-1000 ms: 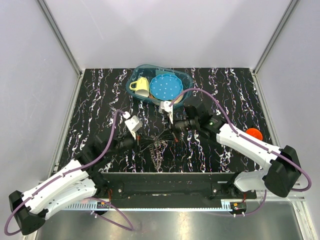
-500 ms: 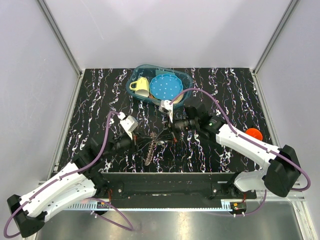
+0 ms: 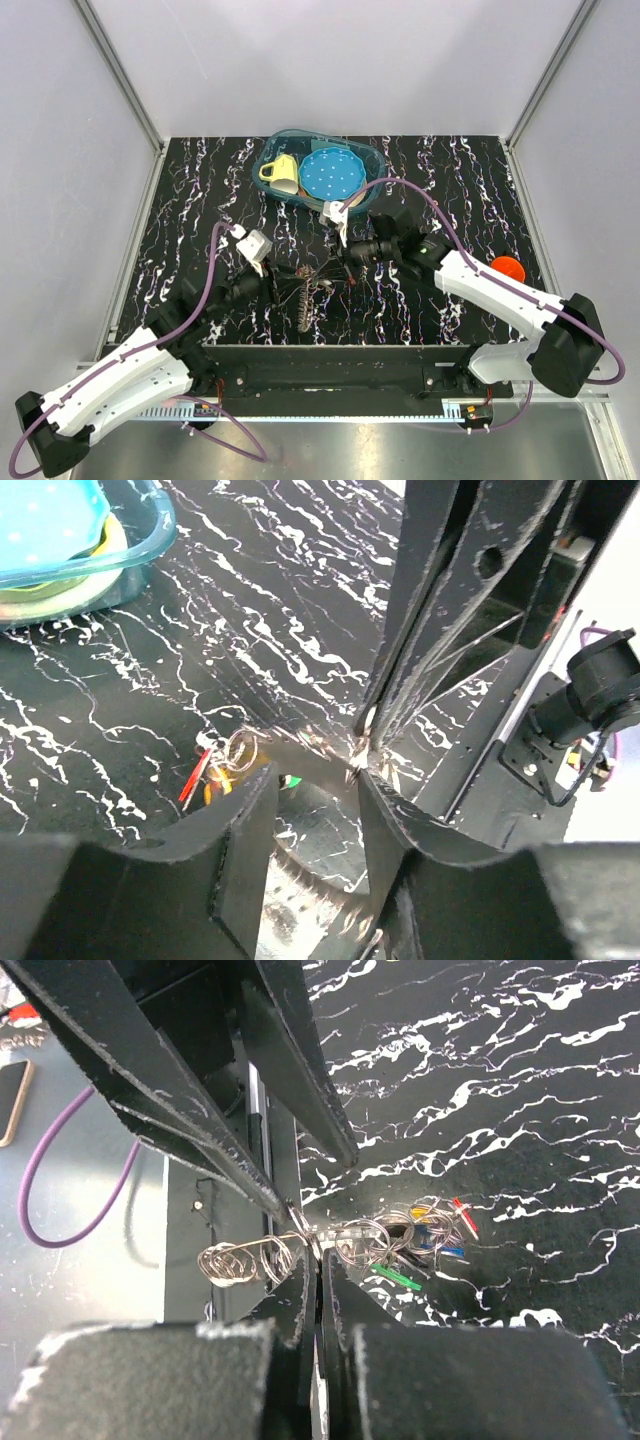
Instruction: Remove the keys from the keyring
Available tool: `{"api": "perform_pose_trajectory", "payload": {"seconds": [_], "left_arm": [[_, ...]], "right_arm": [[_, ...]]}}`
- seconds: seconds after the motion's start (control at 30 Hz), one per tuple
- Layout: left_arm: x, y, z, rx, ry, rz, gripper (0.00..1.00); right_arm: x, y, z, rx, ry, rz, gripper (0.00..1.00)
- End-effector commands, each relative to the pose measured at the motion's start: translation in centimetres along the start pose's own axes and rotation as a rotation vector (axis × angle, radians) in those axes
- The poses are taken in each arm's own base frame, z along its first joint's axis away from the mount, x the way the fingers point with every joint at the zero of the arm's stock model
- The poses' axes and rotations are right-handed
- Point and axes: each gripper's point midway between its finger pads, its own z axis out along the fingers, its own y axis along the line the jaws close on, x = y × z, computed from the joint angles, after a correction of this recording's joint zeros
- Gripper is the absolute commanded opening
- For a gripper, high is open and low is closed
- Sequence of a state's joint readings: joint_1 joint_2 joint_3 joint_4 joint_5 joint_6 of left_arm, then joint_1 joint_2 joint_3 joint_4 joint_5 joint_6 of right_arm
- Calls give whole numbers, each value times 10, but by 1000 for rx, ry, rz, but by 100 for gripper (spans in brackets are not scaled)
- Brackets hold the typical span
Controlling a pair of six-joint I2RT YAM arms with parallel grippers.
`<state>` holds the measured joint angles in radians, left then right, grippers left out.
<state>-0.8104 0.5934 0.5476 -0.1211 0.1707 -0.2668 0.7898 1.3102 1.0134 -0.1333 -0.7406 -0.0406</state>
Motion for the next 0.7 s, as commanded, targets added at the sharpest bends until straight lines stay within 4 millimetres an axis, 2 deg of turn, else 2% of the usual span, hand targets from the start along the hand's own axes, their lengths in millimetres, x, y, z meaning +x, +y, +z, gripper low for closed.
{"api": "perform_pose_trajectory", "payload": {"seconds": [0.0, 0.1, 0.13, 0.27, 0.47, 0.67], "left_arm": [[-17, 6, -1, -58, -33, -36, 48], [-26, -3, 5, -20, -7, -38, 51], [-37, -8, 5, -5, -15, -33, 51], [-41, -16, 11, 30, 41, -18, 50], [-25, -18, 17, 62, 111, -5, 45], [-17, -18, 16, 67, 134, -6, 41]], "right_arm": [[-34, 4, -12, 24, -46, -139, 0], [-33, 2, -12, 24, -23, -147, 0], [-33, 1, -12, 28, -18, -149, 0], [-34, -4, -12, 55, 8, -162, 0], [-42, -4, -15, 61, 1, -189, 0], [-39, -8, -15, 76, 9, -186, 0]]}}
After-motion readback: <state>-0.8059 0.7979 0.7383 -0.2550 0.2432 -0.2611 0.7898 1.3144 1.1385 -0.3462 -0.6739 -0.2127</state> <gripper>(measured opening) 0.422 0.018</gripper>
